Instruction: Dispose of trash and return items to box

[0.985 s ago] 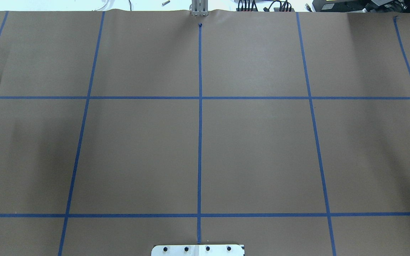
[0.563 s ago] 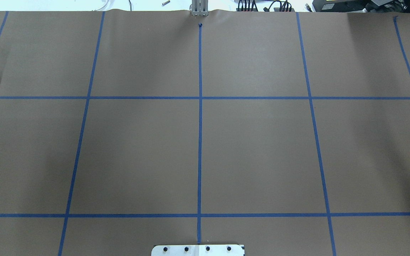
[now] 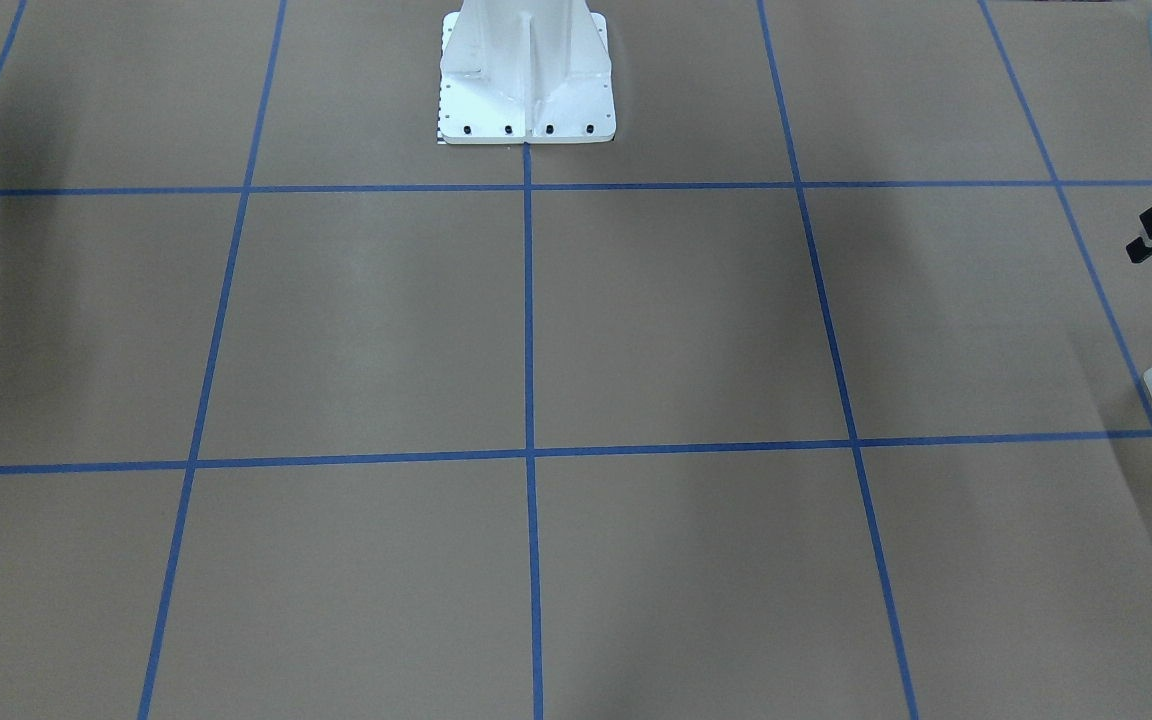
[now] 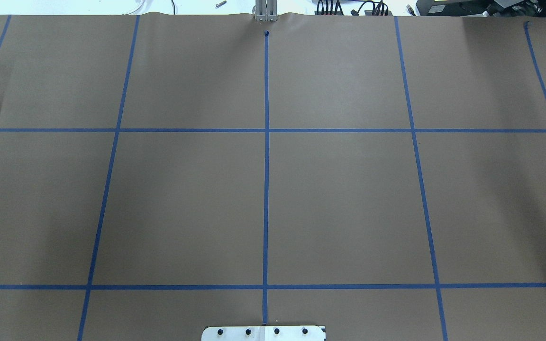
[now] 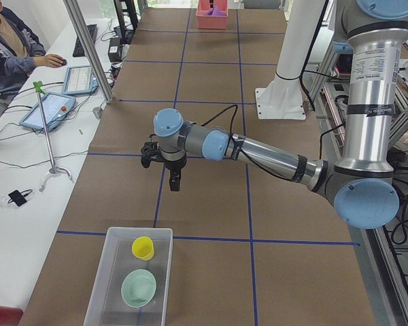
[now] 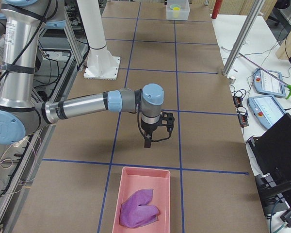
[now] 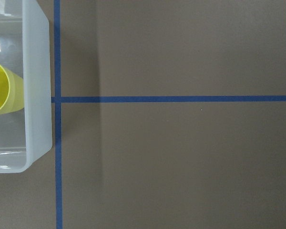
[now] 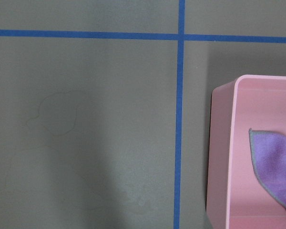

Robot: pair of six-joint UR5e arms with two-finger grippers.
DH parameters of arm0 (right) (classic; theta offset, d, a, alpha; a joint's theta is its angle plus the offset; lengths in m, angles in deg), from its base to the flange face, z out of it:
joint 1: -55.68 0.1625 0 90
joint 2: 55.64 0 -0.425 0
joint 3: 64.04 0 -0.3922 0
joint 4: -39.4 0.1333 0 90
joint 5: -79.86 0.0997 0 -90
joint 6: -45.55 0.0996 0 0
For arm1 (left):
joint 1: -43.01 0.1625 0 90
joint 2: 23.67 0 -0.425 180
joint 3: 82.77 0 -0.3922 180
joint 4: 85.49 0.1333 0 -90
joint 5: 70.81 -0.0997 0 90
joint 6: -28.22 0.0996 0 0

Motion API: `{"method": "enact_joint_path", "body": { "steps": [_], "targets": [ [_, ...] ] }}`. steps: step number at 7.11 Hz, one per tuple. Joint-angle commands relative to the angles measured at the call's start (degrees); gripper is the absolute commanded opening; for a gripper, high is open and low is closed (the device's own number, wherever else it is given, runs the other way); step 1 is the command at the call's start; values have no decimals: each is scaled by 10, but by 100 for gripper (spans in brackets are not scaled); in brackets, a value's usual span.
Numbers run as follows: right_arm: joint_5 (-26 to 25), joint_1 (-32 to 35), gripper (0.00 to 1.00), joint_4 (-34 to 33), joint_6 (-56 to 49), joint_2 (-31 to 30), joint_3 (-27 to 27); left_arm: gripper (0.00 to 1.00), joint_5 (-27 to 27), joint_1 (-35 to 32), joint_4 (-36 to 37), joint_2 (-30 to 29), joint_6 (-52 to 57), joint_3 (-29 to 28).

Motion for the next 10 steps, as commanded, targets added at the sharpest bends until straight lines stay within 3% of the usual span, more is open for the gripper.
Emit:
{"method": "enact_joint_path", "body": {
  "steps": [1,4,9,10],
  "targets": [
    [-1,2,100,-2,-4,1,-2,97,-28,14,-1,23,2,26],
    [-16,1,100,0,-3,4,0,97,-32,14,-3,33,117,-6],
    [-12,1,100,2,-2,17,-10,98,-20,10,-3,40,112,4],
    [-8,1,100,2,-1,20,-9,98,7,7,-5,53,116,3]
  ]
}}
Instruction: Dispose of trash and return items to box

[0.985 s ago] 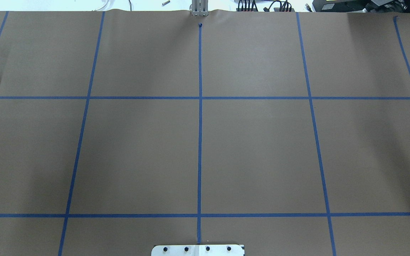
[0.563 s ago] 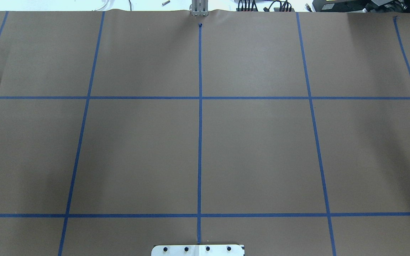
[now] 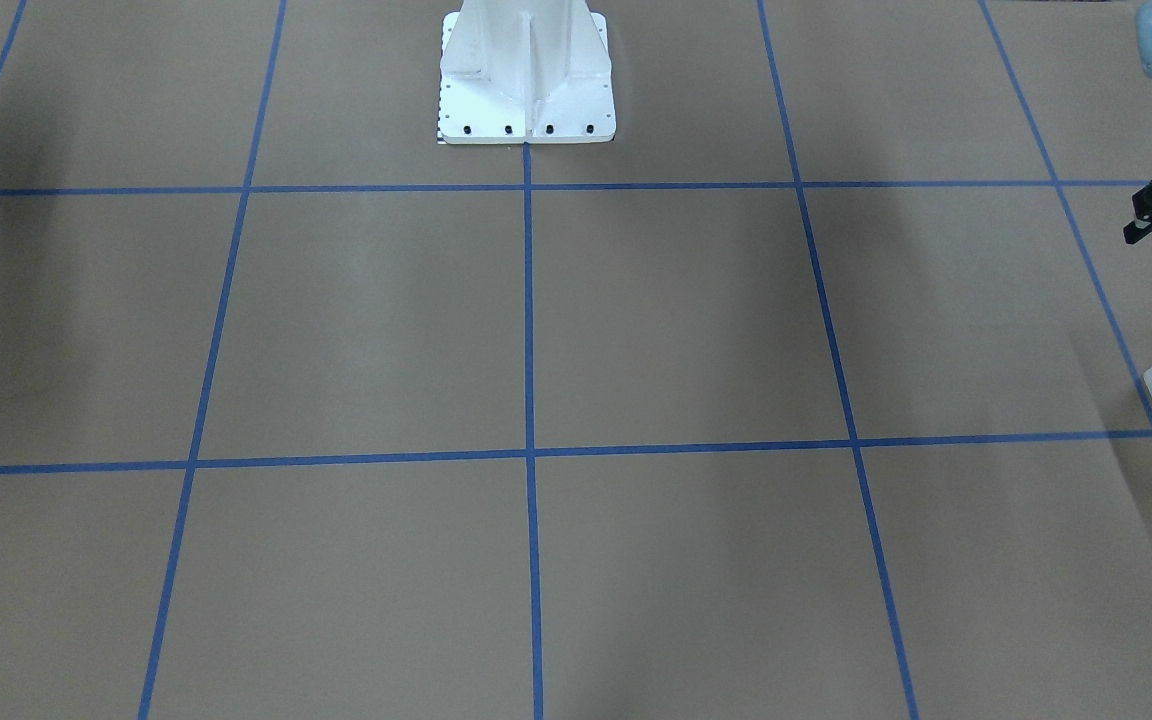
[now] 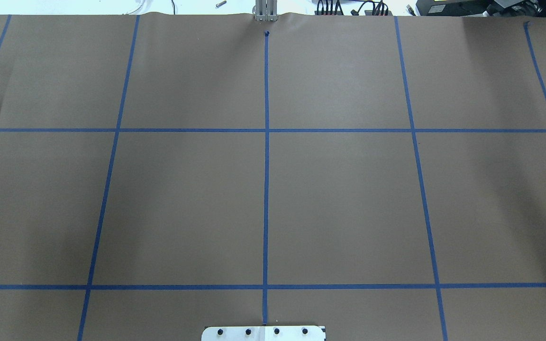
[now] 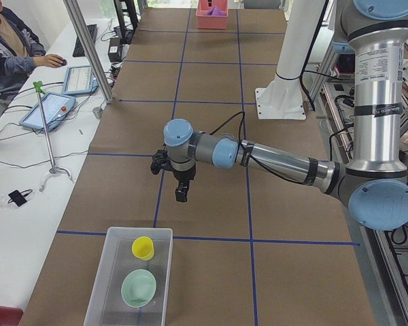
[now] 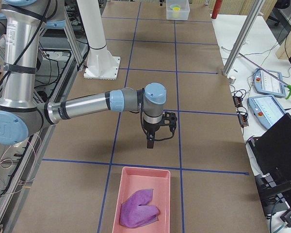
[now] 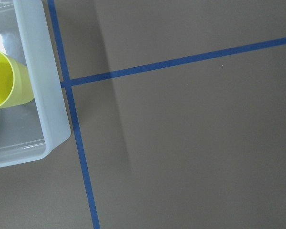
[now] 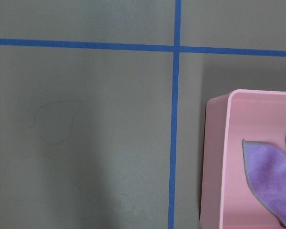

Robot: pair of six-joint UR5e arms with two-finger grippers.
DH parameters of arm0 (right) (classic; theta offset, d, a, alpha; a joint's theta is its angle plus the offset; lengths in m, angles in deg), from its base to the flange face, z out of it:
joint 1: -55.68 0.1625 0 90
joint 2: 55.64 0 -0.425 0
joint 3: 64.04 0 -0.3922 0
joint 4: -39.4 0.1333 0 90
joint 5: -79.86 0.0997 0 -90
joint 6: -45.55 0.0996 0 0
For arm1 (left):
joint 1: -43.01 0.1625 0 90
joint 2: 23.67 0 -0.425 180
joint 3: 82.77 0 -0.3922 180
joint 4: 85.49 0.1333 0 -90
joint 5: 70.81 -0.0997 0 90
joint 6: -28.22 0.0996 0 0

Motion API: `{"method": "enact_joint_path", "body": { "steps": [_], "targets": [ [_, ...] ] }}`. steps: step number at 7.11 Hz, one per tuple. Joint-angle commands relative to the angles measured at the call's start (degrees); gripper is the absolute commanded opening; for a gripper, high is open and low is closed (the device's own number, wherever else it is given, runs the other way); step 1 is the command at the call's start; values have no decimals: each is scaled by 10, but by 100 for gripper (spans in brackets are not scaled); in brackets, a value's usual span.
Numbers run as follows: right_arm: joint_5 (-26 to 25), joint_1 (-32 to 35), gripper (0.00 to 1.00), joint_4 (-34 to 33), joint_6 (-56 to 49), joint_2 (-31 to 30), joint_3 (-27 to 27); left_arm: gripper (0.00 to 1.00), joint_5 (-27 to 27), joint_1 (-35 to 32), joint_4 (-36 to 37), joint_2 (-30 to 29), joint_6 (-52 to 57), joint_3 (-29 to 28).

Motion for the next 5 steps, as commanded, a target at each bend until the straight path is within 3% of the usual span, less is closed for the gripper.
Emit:
{"method": "enact_joint_path", "body": {
  "steps": [1,3,5],
  "targets": [
    [2,0,100,-2,5,11,-5,98,17,-9,-5,11,5,13],
    [-2,0,100,1,-1,48,-66,98,19,-17,-53,56,29,17],
    [3,0,100,1,-1,91,-125,98,18,-25,-66,59,29,-2]
  ]
}}
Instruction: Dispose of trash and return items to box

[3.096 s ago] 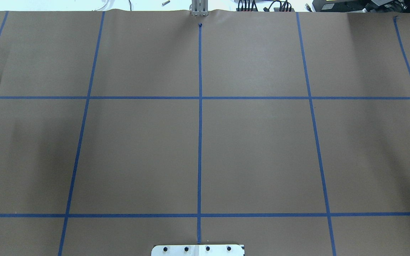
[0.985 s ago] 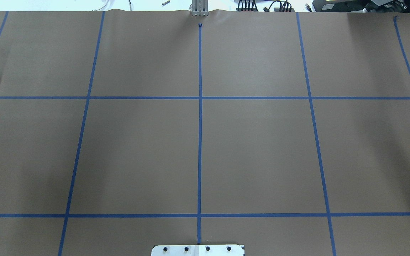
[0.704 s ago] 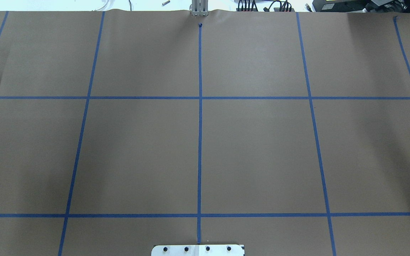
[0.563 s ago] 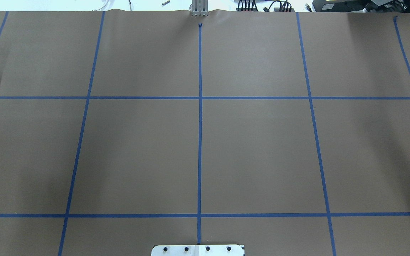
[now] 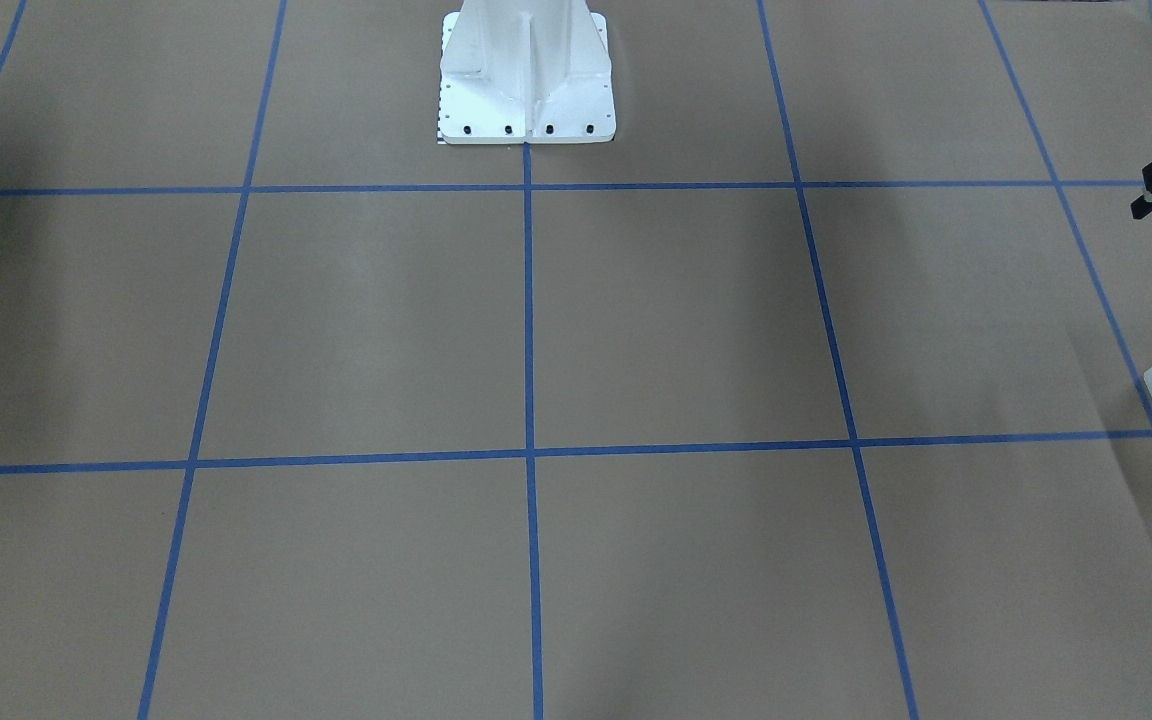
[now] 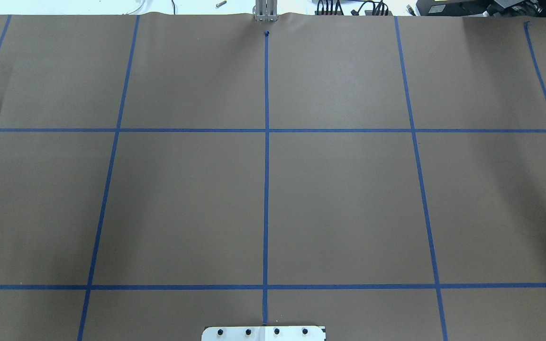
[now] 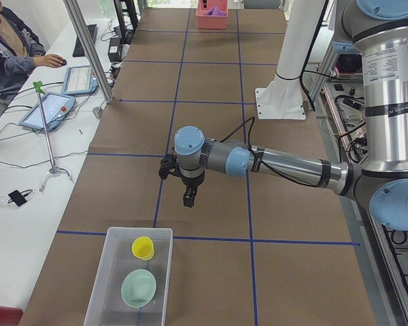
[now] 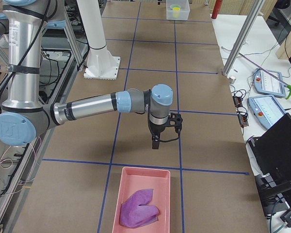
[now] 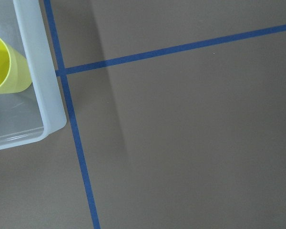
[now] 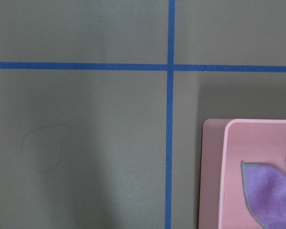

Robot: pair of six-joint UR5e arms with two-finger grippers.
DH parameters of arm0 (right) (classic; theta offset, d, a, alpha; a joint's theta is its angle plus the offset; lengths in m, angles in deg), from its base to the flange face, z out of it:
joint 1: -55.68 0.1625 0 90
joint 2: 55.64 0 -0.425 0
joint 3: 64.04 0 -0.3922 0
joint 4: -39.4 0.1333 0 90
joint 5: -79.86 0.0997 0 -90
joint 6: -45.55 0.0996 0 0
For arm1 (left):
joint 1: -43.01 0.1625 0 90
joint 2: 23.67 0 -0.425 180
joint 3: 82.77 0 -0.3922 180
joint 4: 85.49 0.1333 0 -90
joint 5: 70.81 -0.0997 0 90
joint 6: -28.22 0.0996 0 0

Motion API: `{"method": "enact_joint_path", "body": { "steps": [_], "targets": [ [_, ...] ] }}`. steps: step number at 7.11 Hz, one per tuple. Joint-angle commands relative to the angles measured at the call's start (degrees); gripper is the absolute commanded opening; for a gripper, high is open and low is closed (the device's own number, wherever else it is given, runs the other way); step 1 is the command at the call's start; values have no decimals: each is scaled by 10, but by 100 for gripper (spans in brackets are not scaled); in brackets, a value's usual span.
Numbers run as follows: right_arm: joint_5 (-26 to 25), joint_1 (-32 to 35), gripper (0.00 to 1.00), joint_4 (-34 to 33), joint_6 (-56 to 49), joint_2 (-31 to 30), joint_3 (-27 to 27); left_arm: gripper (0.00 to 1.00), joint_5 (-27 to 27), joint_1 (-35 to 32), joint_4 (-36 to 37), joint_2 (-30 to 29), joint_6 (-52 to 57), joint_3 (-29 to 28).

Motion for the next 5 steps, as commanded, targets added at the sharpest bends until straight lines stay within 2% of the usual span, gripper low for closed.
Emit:
{"method": "enact_joint_path", "body": {
  "steps": [1,5],
  "targets": [
    [6,3,100,1,-1,23,-28,98,-1,-20,-9,4,2,-11],
    [6,11,100,1,-1,22,-18,98,0,-22,-10,-7,0,-14]
  ]
}}
